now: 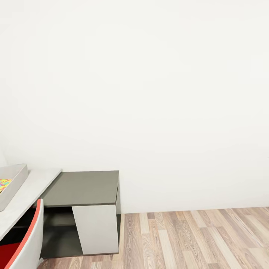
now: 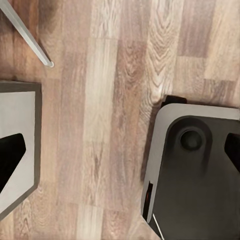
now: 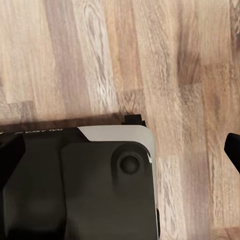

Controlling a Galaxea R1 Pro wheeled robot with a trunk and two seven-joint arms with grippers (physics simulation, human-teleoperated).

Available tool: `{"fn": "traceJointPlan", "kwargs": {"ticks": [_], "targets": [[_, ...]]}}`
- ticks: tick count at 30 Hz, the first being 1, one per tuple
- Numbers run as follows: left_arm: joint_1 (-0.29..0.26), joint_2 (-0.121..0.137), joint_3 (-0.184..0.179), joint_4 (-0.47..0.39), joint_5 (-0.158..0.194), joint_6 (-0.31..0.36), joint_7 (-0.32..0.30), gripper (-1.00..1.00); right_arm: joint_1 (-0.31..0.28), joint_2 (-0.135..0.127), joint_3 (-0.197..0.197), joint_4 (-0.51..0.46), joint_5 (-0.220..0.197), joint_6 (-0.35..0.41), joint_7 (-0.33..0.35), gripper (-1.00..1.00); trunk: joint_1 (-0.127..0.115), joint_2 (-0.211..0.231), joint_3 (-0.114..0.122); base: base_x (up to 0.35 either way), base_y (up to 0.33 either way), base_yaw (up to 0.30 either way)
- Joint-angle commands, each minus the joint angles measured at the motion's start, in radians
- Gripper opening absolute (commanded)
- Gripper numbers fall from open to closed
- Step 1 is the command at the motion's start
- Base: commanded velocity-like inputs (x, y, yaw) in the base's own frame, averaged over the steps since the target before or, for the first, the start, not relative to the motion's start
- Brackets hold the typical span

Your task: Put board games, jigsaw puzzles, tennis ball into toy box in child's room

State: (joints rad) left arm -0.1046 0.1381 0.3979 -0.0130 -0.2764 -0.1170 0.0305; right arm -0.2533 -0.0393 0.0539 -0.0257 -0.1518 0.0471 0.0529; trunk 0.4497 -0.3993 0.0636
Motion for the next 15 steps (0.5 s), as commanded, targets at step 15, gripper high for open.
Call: {"fn": "traceJointPlan", "kwargs": {"ticks": [15], "targets": [[0.017, -0.028, 0.008, 0.002, -0.009, -0.003, 0.003, 1.00, 0.001, -0.003, 0.005, 0.001, -0.010, 0.009, -0.002, 1.00, 0.000, -0.001, -0.001, 0.000, 0.000, 0.000]]}}
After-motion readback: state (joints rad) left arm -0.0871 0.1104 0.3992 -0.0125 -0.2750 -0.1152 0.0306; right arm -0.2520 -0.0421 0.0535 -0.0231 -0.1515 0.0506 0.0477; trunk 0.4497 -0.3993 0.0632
